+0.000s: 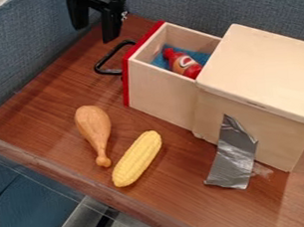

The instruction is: Take the red bottle from the drawer and put it on the left side of the chicken leg

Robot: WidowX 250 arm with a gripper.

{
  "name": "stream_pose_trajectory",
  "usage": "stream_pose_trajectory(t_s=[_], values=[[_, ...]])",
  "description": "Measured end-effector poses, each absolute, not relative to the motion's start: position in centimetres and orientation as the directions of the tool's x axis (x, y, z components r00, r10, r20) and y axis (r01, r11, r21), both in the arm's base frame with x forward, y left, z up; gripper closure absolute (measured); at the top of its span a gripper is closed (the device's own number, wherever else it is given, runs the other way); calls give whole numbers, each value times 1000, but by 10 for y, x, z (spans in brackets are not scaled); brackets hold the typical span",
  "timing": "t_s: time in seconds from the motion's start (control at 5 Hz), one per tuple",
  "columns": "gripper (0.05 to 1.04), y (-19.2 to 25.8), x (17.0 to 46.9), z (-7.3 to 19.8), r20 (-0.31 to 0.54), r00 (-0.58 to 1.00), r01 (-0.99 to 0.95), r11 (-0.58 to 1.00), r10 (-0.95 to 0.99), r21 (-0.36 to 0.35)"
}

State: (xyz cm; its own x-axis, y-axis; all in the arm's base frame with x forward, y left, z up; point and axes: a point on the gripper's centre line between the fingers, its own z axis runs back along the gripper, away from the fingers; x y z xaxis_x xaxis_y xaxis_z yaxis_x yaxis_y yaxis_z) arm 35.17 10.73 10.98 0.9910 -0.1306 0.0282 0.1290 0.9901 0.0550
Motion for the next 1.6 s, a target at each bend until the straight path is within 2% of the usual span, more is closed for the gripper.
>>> stream_pose_trajectory(t_s=[0.2,0.6,1.0,1.4,1.6], values=[[83,106,351,97,-5,992,128,991,-127,40],[83,82,359,104,5,994,105,994,-105,28],[83,53,373,125,87,996,-1,999,-2,35],[83,16,387,129,171,974,-167,980,148,104],[83,6,394,119,167,942,-310,944,289,111]])
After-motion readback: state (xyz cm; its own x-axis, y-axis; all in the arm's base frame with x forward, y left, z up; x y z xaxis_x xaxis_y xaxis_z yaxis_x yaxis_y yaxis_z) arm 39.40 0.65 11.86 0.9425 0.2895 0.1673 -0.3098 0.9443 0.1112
